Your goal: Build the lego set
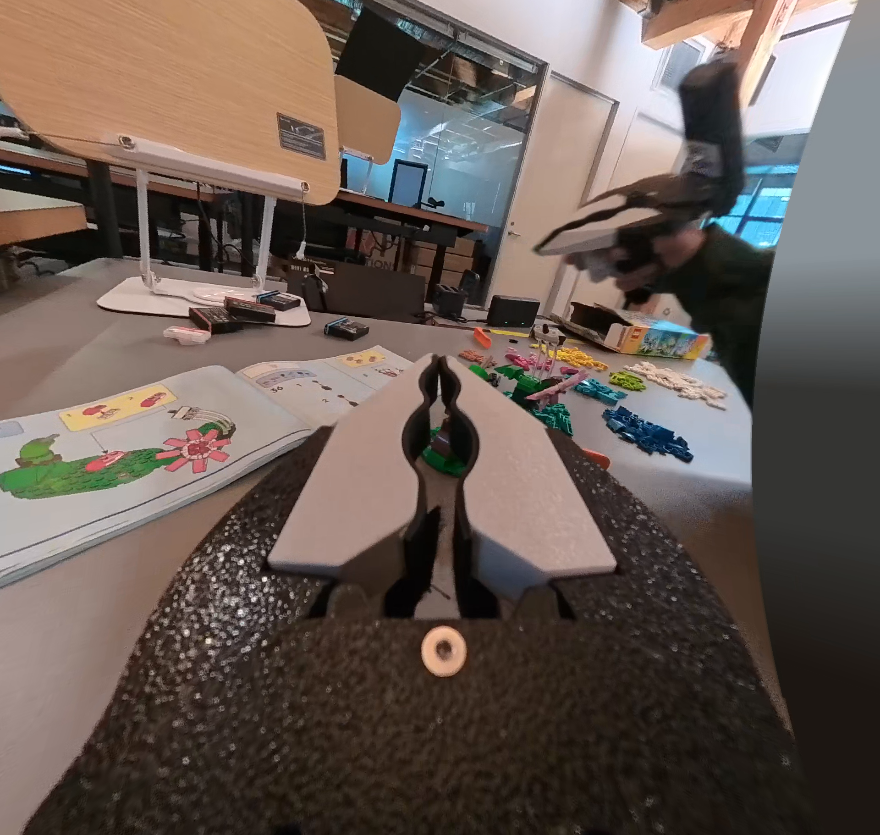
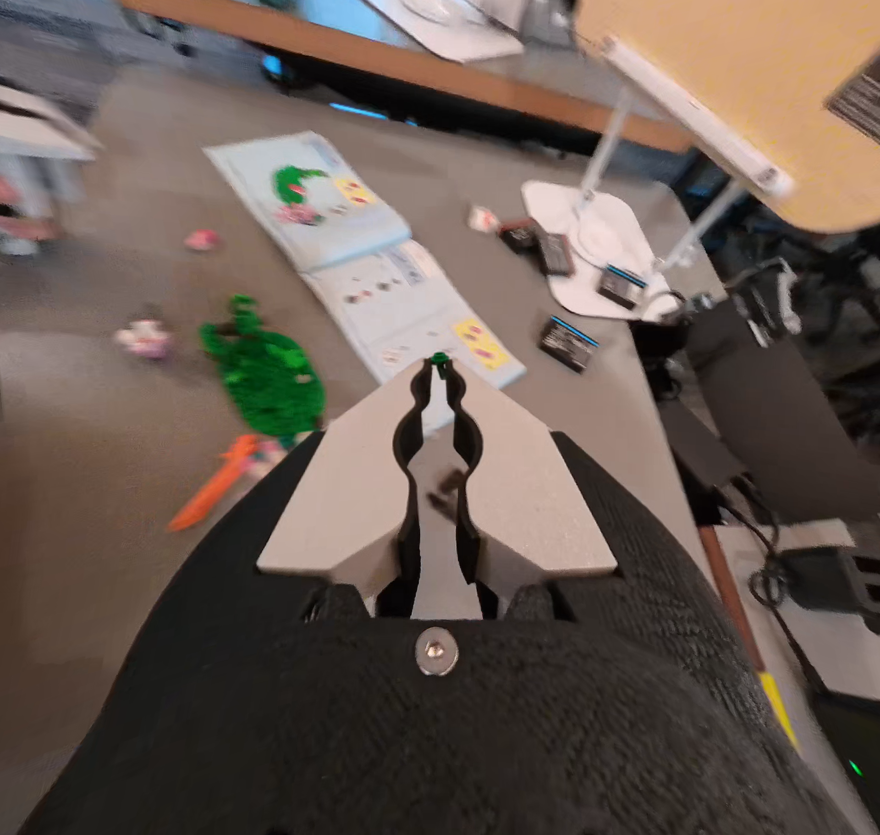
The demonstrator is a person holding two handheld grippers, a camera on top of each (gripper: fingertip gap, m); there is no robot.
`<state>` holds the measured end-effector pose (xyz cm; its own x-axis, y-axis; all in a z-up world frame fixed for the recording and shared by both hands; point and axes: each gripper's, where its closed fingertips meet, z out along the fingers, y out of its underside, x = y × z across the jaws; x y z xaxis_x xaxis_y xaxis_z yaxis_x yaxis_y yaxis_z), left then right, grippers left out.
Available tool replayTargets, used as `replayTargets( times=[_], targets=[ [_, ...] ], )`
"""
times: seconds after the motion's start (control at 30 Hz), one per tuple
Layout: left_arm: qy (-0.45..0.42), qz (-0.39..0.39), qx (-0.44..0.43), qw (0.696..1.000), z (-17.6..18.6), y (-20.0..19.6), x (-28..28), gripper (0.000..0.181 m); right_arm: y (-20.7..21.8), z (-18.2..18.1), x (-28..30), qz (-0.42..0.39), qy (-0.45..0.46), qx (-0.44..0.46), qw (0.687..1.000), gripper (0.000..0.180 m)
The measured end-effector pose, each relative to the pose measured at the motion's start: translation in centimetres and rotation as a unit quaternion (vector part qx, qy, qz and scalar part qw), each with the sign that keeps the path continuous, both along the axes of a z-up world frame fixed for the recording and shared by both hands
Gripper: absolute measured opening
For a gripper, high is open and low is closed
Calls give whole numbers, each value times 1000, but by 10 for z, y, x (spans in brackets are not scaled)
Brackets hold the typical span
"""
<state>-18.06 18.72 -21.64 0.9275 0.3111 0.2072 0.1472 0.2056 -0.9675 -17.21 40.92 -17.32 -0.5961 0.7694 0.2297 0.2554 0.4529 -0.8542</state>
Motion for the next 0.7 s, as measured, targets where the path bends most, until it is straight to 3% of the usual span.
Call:
replayTargets(
  times=[0.03,0.17,0.3,0.47,0.7],
  targets=[
    [1,-1,-3,1000,0,1,0,0,-19,1,17,23,-1,2,1000,3],
    [2,-3,-12,1000,-2,3,1,0,-87,-36,70,80,-49,-4,996,4],
    [-5,-5,-1,1000,-1,0,0,0,-126,-83,90,77,-84,6,993,4],
    [-13,-8,5,1000,0,-1,0,0,-142,-122,91,54,-108,43,992,4],
    [-23,-13,8,1000,-1,-2,0,0,-142,-138,85,28,-117,46,992,5]
  ],
)
